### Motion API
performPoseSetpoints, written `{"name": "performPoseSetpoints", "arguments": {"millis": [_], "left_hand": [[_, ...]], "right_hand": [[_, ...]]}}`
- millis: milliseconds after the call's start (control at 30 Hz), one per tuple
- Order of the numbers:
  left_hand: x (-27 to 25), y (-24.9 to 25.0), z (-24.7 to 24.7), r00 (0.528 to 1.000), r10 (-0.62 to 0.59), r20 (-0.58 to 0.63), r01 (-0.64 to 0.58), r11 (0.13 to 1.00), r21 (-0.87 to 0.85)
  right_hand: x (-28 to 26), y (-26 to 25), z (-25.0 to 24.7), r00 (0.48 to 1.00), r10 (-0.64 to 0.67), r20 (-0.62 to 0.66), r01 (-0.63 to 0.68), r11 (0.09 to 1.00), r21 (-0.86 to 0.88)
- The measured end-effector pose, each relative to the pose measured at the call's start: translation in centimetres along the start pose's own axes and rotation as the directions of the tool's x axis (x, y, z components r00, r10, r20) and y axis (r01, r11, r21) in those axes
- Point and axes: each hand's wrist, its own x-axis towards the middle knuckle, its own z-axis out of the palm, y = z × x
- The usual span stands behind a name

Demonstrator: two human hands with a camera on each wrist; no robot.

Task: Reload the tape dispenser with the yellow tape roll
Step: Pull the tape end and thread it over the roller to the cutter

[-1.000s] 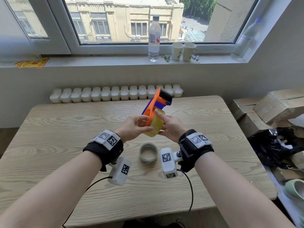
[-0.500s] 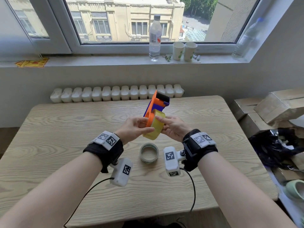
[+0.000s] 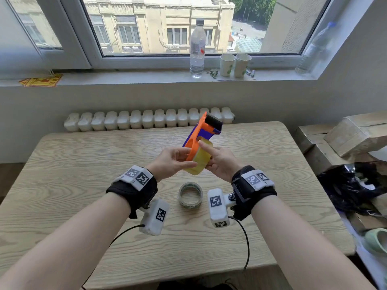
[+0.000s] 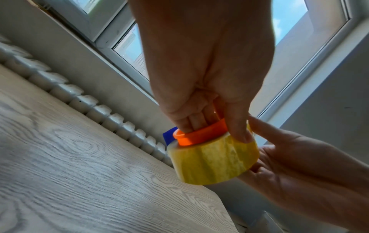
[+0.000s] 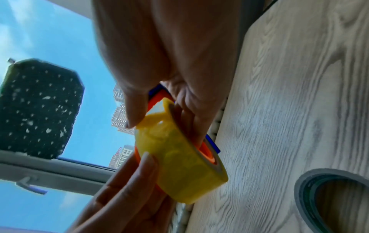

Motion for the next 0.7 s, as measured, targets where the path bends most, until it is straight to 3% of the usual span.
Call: {"name": "performPoseSetpoints", "arguments": {"millis": [467,533,600,667,700], "left_hand": [[0.1,-0.2,0.5,0.999,-0.001,-0.034,0.0,0.999,-0.045],[0.2,0.0,0.5,0.999,-0.002,-0.04,0.0,0.998,-0.058],[0.3,0.2,0.3,0.999,-0.005,-0.045,0.001,0.997,-0.072],[0.4,0.2,0.2,0.999,-0.015,-0.05,0.011,0.997,-0.077],[0.5,0.2,0.2,0.999,-0.022,-0.049,0.018,0.997,-0.074]], "right_hand": [[0.1,-0.5,-1.1,0.996,0.003,0.089,0.004,0.997,-0.076],[0.3,-0.5,-1.3,0.999,-0.009,0.038,0.015,0.983,-0.182],[0.6,-0.5,-1.5,0.994,-0.059,-0.092,0.021,0.928,-0.373],[0.8,-0.4,-1.8,0.956,-0.191,-0.222,0.033,0.823,-0.567],[0.8,-0.3,-1.9,0.931,-0.286,-0.225,0.075,0.755,-0.651]]}}
